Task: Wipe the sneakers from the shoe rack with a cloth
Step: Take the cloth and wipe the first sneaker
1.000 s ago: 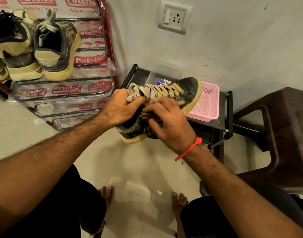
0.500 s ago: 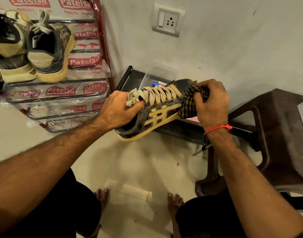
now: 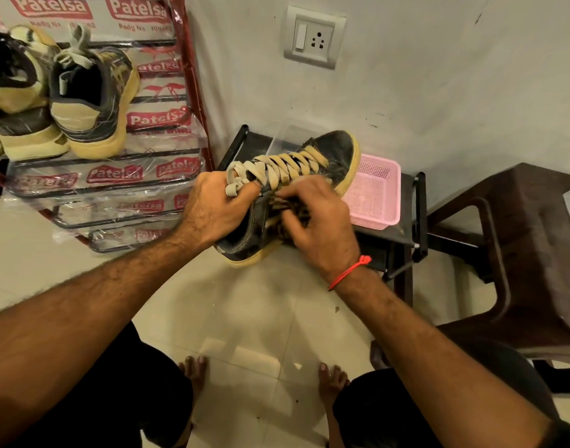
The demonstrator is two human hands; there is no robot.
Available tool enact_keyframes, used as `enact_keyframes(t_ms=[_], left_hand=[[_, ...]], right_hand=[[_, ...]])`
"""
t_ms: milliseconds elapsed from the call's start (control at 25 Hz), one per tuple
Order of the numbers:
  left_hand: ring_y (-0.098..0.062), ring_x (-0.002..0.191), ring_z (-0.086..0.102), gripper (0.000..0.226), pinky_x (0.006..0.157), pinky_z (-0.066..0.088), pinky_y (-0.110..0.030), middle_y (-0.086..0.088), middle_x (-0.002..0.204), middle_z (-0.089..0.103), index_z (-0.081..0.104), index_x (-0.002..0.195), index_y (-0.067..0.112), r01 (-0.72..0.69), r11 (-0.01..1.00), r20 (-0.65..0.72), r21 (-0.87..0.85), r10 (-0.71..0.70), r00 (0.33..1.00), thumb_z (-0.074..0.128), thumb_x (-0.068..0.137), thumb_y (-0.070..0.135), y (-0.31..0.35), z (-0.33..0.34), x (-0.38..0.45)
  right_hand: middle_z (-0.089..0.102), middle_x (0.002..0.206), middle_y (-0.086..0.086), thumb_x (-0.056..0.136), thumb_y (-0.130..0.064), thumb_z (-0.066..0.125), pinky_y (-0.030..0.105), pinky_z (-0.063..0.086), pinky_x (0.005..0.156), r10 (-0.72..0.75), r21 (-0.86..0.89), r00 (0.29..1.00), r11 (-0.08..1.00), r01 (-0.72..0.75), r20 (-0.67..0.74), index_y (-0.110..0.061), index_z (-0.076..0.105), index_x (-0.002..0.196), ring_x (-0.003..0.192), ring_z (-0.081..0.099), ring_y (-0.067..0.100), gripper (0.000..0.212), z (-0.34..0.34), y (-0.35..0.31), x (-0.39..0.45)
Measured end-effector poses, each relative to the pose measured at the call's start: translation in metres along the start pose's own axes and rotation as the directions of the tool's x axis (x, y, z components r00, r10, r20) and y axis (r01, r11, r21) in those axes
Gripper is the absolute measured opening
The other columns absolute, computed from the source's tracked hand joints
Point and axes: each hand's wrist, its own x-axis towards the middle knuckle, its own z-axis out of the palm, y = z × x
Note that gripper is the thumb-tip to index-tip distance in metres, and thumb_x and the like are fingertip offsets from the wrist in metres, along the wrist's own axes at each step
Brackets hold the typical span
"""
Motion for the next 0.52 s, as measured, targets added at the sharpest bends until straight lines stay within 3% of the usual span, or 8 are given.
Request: enact_keyframes(t_ms=[80,200,240,320,400,440,520], left_hand=[[0.004,0.056,0.06,0.028,0.052,0.043,-0.01,0.007,0.063,0.063,0.061,0.069,0.027,0.003,1.0,0.021,-0.028,-0.002,1.0,0.06,0.097,0.024,0.003,0.0,0.001],[0.002,0.057,0.06,0.027,0.053,0.042,-0.011,0.01,0.064,0.063,0.063,0.069,0.026,-0.003,1.0,0.081,-0.01,0.004,0.997,0.055,0.093,0.035,0.001,0.0,0.001],[-0.001,0.062,0.063,0.029,0.056,0.047,-0.015,0.007,0.067,0.066,0.069,0.075,0.021,-0.002,1.0,0.088,-0.012,0.003,0.996,0.054,0.092,0.04,0.0,0.0,0.003],[-0.008,0.07,0.068,0.033,0.062,0.056,-0.024,0.002,0.076,0.071,0.075,0.091,0.013,0.004,1.0,0.082,-0.015,-0.003,0.997,0.056,0.095,0.04,-0.001,0.001,0.003],[-0.004,0.067,0.066,0.025,0.058,0.053,-0.02,0.008,0.073,0.068,0.074,0.092,0.017,-0.011,1.0,0.08,0.01,0.01,0.997,0.058,0.099,0.035,0.002,0.003,0.0],[0.0,0.065,0.063,0.023,0.056,0.05,-0.016,0.012,0.071,0.065,0.073,0.092,0.02,-0.017,0.999,0.081,0.031,0.014,0.997,0.058,0.099,0.036,0.004,0.004,-0.001],[0.001,0.062,0.061,0.024,0.056,0.046,-0.016,0.016,0.069,0.063,0.071,0.083,0.025,-0.005,1.0,0.098,0.023,0.003,0.995,0.057,0.099,0.038,0.006,0.007,-0.004]], right_hand=[[0.063,0.108,0.011,0.083,-0.002,0.069,0.039,0.049,0.094,-0.124,0.07,0.989,0.991,0.118,0.082,-0.004,0.068,0.103,0.103,0.058,0.026,0.02,0.014,-0.017,-0.008],[0.064,0.111,0.014,0.083,-0.001,0.067,0.037,0.046,0.093,-0.28,-0.011,0.937,0.957,0.288,0.208,-0.003,0.069,0.104,0.102,0.056,0.028,0.021,0.01,-0.014,-0.011],[0.064,0.11,0.014,0.082,0.0,0.065,0.039,0.045,0.093,-0.244,-0.064,0.957,0.964,0.256,0.159,-0.003,0.069,0.104,0.104,0.055,0.027,0.022,0.001,-0.002,-0.006],[0.065,0.109,0.012,0.082,0.001,0.063,0.043,0.047,0.096,-0.028,-0.146,0.999,0.989,0.021,-0.042,-0.006,0.068,0.103,0.107,0.054,0.023,0.022,-0.025,0.025,0.009],[0.064,0.105,0.009,0.084,-0.002,0.064,0.044,0.051,0.092,0.128,-0.182,0.967,0.969,-0.169,-0.219,-0.008,0.068,0.101,0.104,0.057,0.022,0.019,-0.049,0.041,0.017],[0.064,0.104,0.01,0.083,-0.002,0.064,0.045,0.051,0.09,0.123,-0.175,0.966,0.971,-0.165,-0.227,-0.008,0.068,0.1,0.102,0.058,0.023,0.019,-0.047,0.037,0.016],[0.064,0.103,0.011,0.08,-0.001,0.066,0.044,0.049,0.091,-0.003,-0.083,0.995,0.997,-0.005,-0.097,-0.005,0.068,0.1,0.1,0.059,0.027,0.02,-0.02,0.005,0.005]])
